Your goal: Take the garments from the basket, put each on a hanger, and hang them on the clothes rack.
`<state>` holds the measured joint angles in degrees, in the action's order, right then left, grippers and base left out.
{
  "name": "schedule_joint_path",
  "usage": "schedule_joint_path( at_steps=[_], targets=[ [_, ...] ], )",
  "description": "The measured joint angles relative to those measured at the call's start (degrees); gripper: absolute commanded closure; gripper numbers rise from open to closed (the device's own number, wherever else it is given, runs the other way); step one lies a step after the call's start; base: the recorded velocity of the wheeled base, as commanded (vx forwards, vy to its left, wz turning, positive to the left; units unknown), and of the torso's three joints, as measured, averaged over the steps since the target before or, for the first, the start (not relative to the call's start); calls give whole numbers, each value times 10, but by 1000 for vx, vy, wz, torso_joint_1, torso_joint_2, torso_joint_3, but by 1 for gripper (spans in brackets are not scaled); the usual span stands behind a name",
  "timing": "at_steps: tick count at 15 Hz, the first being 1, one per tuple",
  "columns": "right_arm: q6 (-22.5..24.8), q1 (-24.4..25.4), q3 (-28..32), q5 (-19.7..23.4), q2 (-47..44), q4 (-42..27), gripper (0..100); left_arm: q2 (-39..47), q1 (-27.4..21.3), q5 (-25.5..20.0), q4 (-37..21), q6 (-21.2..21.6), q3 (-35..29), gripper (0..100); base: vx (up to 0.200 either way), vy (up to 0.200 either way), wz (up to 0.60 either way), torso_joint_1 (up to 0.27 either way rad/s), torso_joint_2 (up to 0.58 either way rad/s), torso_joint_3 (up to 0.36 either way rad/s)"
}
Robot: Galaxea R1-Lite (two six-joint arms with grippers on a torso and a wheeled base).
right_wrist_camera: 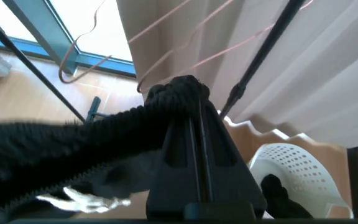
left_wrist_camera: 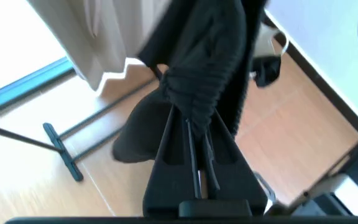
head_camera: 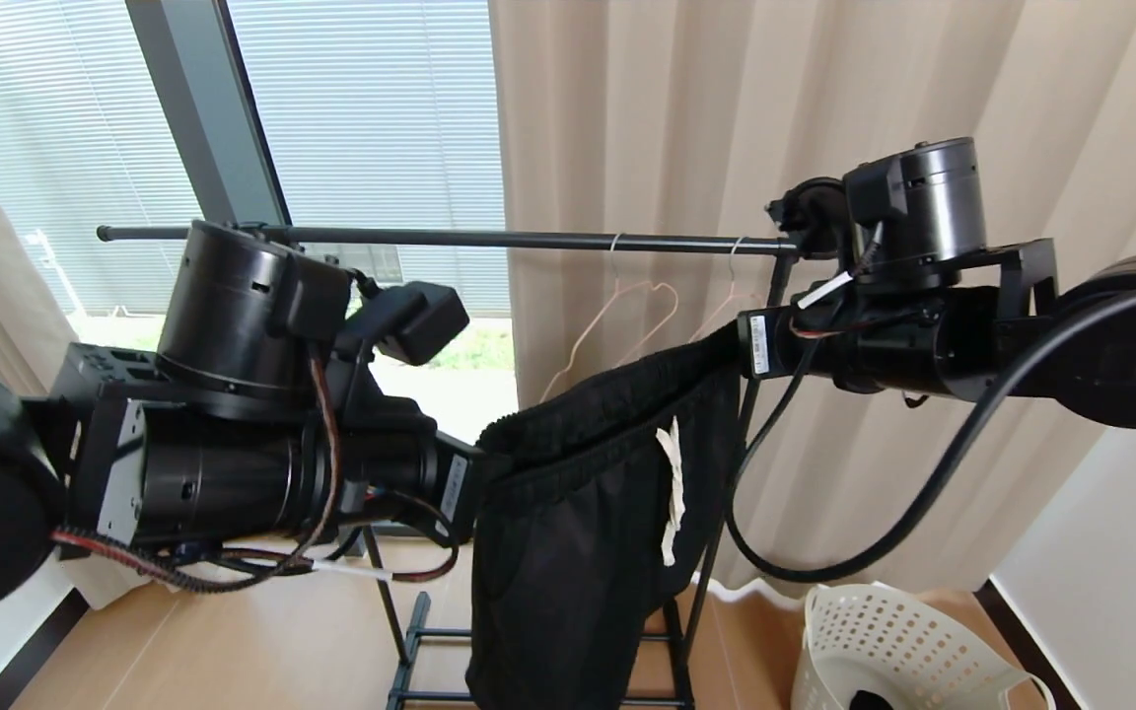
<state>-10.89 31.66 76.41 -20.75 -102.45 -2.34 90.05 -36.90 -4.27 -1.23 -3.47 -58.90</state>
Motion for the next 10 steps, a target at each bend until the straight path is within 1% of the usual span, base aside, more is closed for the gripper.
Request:
schedule_joint_path(
  at_steps=[2, 4, 7, 10],
  targets=[
    [11, -5, -34, 0, 30, -1, 100, 7, 27, 1, 1, 3, -29, 100, 0, 0, 0, 0, 0, 0],
    [18, 3, -85, -2, 58, -1, 100, 23, 36, 1, 0, 4, -75, 100, 0, 0, 0, 0, 0, 0],
    [17, 27, -150, -19, 86, 5, 100, 62, 38, 4, -2, 4, -127, 100, 0, 0, 0, 0, 0, 0],
    [18, 31, -184, -22, 101, 6, 100, 99, 36, 13, -2, 5, -171, 100, 0, 0, 0, 0, 0, 0]
  ],
)
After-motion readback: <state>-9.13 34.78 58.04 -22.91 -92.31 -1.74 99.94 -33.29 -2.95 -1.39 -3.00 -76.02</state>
